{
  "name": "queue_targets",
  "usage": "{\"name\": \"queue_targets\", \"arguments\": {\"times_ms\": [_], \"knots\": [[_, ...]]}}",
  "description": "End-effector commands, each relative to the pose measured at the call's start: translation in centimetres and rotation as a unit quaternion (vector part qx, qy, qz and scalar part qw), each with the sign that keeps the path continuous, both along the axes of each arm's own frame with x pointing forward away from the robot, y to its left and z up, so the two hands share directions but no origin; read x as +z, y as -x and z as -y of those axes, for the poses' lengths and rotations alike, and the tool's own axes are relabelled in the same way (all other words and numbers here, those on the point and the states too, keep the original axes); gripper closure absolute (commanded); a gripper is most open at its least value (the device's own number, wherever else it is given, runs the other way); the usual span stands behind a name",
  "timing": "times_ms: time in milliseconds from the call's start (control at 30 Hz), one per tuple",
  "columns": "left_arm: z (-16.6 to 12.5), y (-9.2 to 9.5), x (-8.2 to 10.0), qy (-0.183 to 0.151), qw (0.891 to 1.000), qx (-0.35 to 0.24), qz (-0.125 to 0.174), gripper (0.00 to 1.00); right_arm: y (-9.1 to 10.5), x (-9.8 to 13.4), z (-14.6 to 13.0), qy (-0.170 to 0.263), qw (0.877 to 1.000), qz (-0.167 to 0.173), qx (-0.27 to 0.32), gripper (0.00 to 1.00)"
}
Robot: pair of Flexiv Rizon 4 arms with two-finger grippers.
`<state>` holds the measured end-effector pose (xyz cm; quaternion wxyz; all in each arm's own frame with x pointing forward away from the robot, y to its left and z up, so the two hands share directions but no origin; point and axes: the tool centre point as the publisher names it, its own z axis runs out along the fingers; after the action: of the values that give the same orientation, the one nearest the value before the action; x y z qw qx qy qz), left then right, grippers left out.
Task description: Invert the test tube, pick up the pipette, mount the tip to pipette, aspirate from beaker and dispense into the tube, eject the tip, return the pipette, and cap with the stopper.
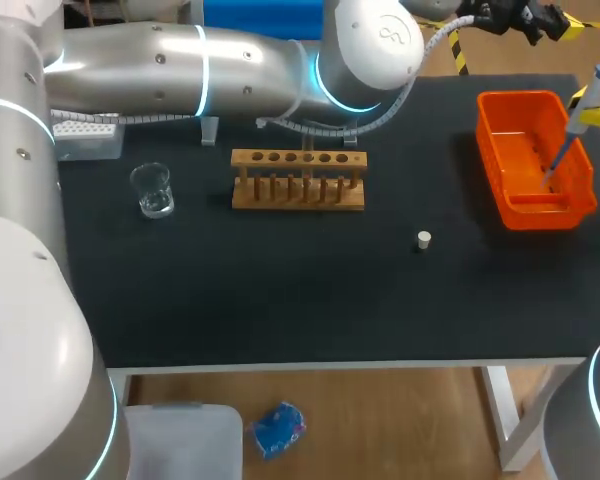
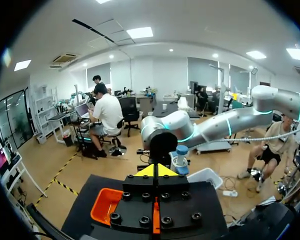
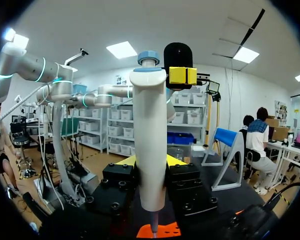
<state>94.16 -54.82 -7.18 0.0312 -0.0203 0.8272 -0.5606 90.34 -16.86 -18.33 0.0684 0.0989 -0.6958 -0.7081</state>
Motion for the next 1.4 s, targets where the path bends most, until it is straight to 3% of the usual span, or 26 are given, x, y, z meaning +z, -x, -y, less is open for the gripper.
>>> {"name": "queue_targets", "arguments": {"times_ms": [33, 400, 1400], "knots": [[0.1, -0.2, 0.0, 0.001, 1.0, -0.002, -0.001, 1.0, -0.2, -0.1, 0.2, 0.0, 1.0, 0.001, 0.003, 1.0], [0.9, 0.5, -0.6, 0.001, 1.0, -0.001, -0.002, 1.0, -0.2, -0.1, 0.2, 0.0, 1.0, 0.001, 0.003, 1.0], [2.8, 3.0, -1.4, 0.059, 0.998, 0.0, 0.003, 1.0, -0.2, -0.1, 0.2, 0.0, 1.0, 0.001, 0.003, 1.0]]}}
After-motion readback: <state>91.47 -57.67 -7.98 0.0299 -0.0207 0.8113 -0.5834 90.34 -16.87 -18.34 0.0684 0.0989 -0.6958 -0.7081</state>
